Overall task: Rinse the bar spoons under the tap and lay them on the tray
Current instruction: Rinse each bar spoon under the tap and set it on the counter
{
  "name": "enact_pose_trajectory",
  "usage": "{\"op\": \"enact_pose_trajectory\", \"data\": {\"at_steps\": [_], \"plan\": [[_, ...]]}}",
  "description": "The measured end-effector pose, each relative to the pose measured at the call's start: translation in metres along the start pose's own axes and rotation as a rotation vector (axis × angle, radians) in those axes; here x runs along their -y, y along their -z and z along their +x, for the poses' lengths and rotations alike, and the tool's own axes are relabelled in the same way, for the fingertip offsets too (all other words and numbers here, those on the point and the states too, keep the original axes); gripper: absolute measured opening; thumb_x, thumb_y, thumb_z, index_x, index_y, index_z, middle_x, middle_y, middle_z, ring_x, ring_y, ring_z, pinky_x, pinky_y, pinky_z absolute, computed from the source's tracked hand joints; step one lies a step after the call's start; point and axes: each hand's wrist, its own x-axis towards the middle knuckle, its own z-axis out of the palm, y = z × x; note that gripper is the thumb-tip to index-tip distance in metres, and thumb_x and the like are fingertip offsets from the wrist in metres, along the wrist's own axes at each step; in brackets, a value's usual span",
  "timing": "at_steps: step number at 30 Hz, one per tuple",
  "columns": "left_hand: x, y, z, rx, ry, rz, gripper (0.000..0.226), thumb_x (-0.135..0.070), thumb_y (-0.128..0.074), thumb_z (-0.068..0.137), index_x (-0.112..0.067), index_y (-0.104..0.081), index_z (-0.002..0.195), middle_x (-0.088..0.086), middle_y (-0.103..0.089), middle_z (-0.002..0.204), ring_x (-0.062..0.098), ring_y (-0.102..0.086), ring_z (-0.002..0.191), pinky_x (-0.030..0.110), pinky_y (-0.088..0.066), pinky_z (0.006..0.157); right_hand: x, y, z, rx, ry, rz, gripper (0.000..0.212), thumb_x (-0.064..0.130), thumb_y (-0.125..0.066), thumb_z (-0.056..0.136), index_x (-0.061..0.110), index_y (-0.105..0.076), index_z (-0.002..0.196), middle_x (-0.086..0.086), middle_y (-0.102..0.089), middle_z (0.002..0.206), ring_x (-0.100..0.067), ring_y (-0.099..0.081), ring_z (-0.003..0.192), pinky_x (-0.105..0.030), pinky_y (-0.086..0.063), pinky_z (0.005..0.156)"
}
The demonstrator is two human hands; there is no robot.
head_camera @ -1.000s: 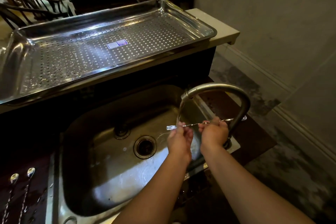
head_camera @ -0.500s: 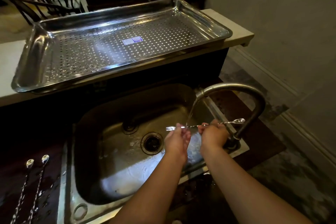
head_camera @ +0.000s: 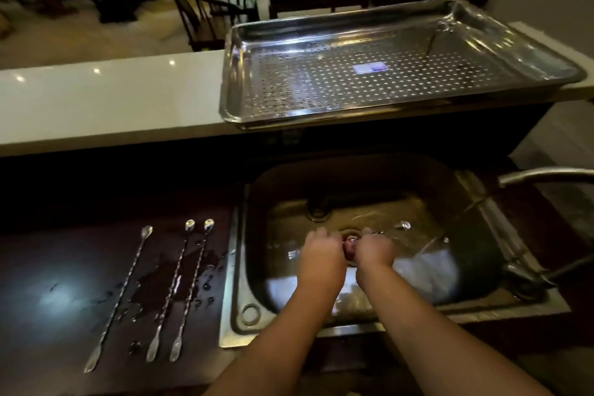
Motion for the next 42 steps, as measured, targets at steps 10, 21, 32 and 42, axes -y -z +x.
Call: {"op": "enact_pose_trajectory", "data": {"at_steps": [10,21,32,42], "plan": [[0.096,0.037,-0.016,0.101,0.131,0.061,0.018,-0.012,-0.05,0.093,-0.011,-0.064,0.104,0.013,-0.06,0.108,0.03,-0.06,0.097,0.035,-0.046,0.079,-0.013,-0.082,-0.056,0.273,0.087,-0.091,0.034,0.015,-0.042,0.101,0.002,-0.055,0.073,-0.012,-0.054,0.056,-0.016,-0.045,0.037,-0.019,-0.035,0.035],[0.205,0.069,-0.057,0.035,0.364,0.045,0.023,-0.011,-0.044,0.091,-0.009,-0.065,0.1,0.012,-0.064,0.107,0.033,-0.063,0.099,0.04,-0.05,0.079,-0.049,-0.186,-0.14,0.469,0.218,-0.231,0.029,0.016,-0.05,0.099,0.003,-0.06,0.075,-0.011,-0.057,0.06,-0.017,-0.049,0.044,-0.025,-0.04,0.045],[0.307,0.085,-0.102,0.043,0.553,-0.03,0.023,-0.008,-0.042,0.092,-0.01,-0.064,0.098,0.01,-0.067,0.102,0.03,-0.064,0.093,0.038,-0.049,0.077,-0.094,-0.279,-0.202,0.509,0.311,-0.488,0.024,0.027,-0.053,0.096,0.016,-0.055,0.075,-0.006,-0.065,0.057,-0.012,-0.06,0.041,-0.023,-0.044,0.047],[0.325,0.082,-0.108,0.098,0.546,-0.042,0.024,-0.002,-0.041,0.089,-0.007,-0.061,0.102,0.013,-0.063,0.107,0.032,-0.063,0.097,0.039,-0.049,0.078,-0.1,-0.303,-0.208,0.429,0.405,-0.855,0.027,0.024,-0.053,0.09,0.003,-0.07,0.092,-0.017,-0.075,0.089,-0.033,-0.072,0.086,-0.039,-0.058,0.081]]}}
